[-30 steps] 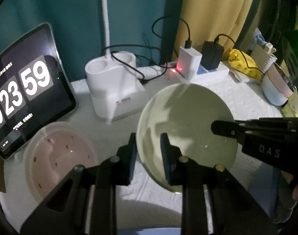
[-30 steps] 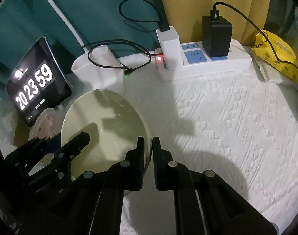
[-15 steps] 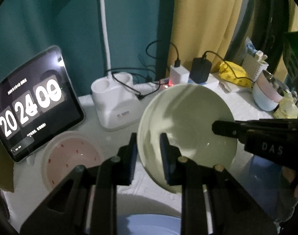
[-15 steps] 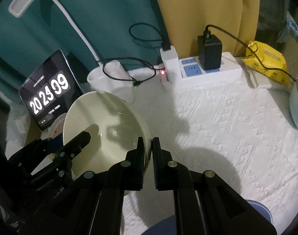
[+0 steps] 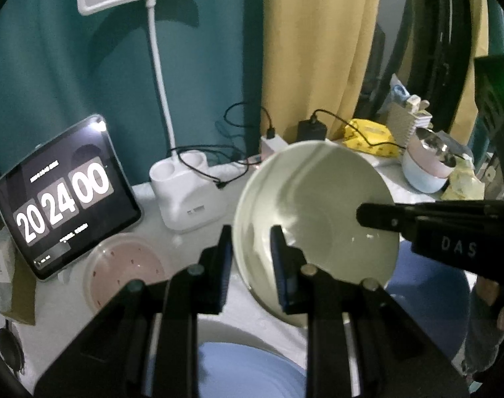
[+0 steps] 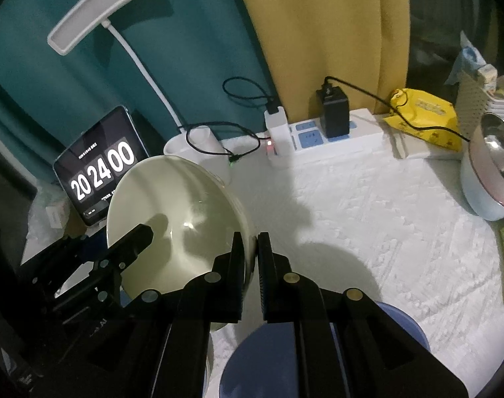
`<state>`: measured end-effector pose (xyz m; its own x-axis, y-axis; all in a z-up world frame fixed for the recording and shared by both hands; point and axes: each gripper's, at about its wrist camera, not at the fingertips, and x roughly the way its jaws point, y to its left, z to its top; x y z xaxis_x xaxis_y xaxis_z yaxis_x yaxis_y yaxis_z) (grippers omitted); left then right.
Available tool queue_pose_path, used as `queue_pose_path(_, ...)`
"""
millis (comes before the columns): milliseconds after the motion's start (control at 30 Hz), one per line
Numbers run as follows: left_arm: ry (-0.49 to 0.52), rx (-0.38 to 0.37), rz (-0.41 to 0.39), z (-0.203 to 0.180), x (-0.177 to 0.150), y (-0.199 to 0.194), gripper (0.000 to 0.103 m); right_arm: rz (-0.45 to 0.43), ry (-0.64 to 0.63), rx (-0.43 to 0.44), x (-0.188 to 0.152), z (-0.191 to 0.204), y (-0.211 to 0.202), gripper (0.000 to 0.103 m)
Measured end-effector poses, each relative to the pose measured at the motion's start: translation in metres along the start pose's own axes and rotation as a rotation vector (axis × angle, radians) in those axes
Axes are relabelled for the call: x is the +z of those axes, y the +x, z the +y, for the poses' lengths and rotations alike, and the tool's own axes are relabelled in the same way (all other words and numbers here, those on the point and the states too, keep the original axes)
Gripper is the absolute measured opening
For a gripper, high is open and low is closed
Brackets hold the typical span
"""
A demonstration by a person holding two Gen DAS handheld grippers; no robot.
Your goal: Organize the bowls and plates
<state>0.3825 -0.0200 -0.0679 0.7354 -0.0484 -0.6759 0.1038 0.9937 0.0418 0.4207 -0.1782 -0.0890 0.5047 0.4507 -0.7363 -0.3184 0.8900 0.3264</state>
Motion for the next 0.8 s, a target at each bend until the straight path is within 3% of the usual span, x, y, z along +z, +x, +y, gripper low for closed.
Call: queue_pose_path(800, 0.053, -0.059, 0.009, -0.067, -0.021, -0.027, 0.023, -0.044, 0.058, -0.025, -0.039, -0.043, -0.058, 0.008)
